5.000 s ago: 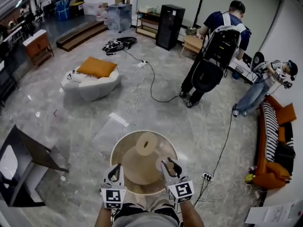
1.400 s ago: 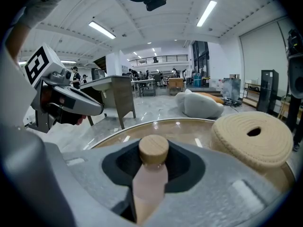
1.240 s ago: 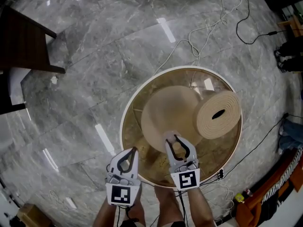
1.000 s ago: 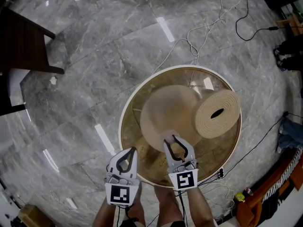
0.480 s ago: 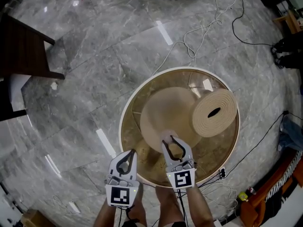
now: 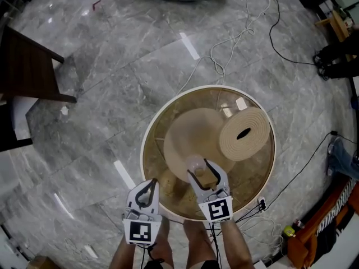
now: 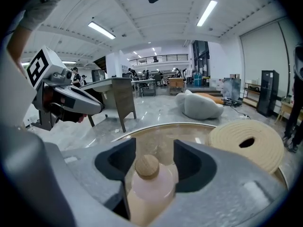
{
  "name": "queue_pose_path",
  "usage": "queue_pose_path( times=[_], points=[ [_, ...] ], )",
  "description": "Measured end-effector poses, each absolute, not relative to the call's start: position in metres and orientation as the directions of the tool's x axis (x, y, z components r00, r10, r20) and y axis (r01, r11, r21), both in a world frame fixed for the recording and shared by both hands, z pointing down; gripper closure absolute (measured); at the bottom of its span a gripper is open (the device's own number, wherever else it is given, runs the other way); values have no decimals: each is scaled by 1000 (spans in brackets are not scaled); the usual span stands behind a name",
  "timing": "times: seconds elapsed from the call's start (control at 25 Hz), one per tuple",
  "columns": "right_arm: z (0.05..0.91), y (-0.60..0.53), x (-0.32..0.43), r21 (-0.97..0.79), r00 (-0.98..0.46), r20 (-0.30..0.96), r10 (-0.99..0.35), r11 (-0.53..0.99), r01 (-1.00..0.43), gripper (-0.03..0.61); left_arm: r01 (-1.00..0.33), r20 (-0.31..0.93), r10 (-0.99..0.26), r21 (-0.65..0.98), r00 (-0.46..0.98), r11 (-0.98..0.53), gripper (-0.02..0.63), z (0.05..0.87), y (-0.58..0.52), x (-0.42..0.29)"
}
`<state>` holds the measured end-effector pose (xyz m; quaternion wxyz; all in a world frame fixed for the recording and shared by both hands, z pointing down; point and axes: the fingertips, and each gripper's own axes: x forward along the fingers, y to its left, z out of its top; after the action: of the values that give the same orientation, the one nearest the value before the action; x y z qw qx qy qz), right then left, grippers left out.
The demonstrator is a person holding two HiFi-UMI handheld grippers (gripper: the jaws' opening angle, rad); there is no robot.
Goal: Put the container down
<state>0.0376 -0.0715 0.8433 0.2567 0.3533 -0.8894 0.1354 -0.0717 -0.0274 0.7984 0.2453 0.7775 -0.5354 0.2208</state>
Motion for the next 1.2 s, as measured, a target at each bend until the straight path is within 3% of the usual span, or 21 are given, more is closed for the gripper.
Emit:
queue_pose_path(
  times=[0.52,1.2],
  points=[
    [713,-113,57,-100,-625,437,-647,655,-749,330,-915,528,-774,16,350,-403,594,693,-66,-75],
    [454,-111,102,-73,-572,324,-754,583,-810,391,-882,334,-842,-59,424,-468,594,425,-88,-34]
  ],
)
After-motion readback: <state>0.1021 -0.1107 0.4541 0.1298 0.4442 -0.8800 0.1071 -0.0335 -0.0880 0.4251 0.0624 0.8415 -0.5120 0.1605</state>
